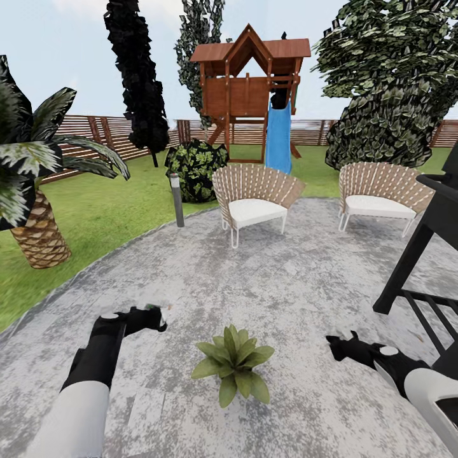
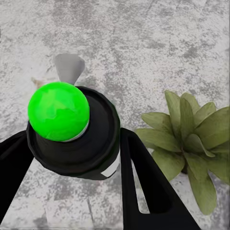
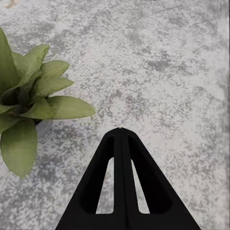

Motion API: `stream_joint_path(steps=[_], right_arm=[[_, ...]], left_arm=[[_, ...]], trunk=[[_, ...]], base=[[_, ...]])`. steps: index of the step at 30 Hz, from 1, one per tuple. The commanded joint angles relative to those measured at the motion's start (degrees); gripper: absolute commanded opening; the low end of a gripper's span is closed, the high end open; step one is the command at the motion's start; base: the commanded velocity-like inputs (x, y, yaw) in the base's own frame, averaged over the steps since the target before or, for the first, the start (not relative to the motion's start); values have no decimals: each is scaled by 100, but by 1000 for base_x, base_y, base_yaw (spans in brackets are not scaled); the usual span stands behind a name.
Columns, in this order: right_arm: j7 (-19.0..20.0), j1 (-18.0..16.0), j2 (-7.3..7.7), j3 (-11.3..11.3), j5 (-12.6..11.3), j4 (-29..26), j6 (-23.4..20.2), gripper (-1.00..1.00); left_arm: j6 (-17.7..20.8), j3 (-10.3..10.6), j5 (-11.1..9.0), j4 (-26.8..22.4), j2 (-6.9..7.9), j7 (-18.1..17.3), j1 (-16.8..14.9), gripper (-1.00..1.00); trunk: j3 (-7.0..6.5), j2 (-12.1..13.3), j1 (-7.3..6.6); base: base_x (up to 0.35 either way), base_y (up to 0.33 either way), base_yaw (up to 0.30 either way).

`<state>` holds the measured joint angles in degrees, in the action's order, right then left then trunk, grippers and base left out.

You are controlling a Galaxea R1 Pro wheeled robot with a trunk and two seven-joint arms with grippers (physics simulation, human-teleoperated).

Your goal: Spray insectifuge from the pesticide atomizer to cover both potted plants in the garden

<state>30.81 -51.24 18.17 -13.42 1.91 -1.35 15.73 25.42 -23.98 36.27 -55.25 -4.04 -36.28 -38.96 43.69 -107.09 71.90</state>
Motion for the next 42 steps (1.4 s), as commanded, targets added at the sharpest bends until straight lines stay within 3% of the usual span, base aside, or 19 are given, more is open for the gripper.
stream_joint_path(steps=[1, 2, 3, 5, 6, 8, 10, 15, 24, 27, 29, 32, 34, 36, 40, 42], right_arm=[[-40, -3, 2, -20, -45, 10, 41, -100], [-103, 5, -1, -20, -130, 14, 45, -100], [-232, 46, -10, -20, -250, 15, 48, 100], [-546, 107, -104, -20, -449, 14, 51, 100], [-804, 132, -265, -20, -520, 15, 52, 100], [-1060, 160, -486, -17, -559, 18, 50, 100], [-1182, 224, -604, -13, -577, 19, 46, 100], [-1221, 267, -636, -5, -593, 19, 44, 100], [-1208, 404, -627, 5, -619, 21, -35, 100], [-1222, 488, -628, 6, -697, 21, -35, 100], [-1231, 580, -630, 6, -957, 21, -35, 100], [-1225, 644, -624, 6, -1535, 21, -37, 100], [-1224, 656, -623, 6, -1786, 21, -42, 100], [-1226, 664, -624, 6, -1996, 21, -74, 100], [-1227, 667, -624, 3, -2085, 21, -171, 100], [-1224, 668, -628, 0, -2092, 21, -190, 100]], left_arm=[[18, -93, 19, 24, -9, -29, -6, -100], [17, -139, 13, 56, -9, -17, -5, -100], [17, -169, 9, 164, -9, -10, -3, -100], [16, -200, 8, 484, -4, 0, 0, -100], [16, -206, 10, 632, -2, 3, 1, -100], [19, -210, 11, 737, -1, 2, 2, -100], [30, -216, 6, 789, 0, -13, 1, -100], [85, -220, 3, 846, 0, -34, 2, -100], [579, -218, -14, 929, 0, -62, 2, -100], [638, -210, -10, 1180, 0, -63, 2, -100], [886, -190, 3, 1283, 0, -63, 1, -100], [1602, -108, 27, 1311, 2, -58, -2, -100], [1920, 10, 33, 1311, 7, -56, -4, -100], [2181, 285, 36, 1310, 19, -57, -6, -100], [2295, 621, 29, 1340, 62, -62, -5, -100], [2309, 688, 24, 1401, 72, -68, -4, -100]], trunk=[[6, -3, -1], [6, -3, -1], [6, -3, -1], [6, -3, -1], [6, -3, -1], [6, -3, -1], [6, -3, -1], [6, -3, -1], [6, -3, -1], [6, -3, -1], [6, -3, -1], [6, -3, -1], [6, -3, -1], [6, -3, -1], [6, -3, -1], [9, -3, -1]], base=[[0, 0, 0], [0, 0, 0], [0, 0, 0], [0, 0, 0], [0, 0, 0], [0, 0, 0], [0, 0, 0], [0, 0, 0], [0, 0, 0], [0, 0, 0], [0, 0, 0], [0, 0, 0], [0, 0, 0], [0, 0, 0], [11, 0, 0], [134, 0, 0]])
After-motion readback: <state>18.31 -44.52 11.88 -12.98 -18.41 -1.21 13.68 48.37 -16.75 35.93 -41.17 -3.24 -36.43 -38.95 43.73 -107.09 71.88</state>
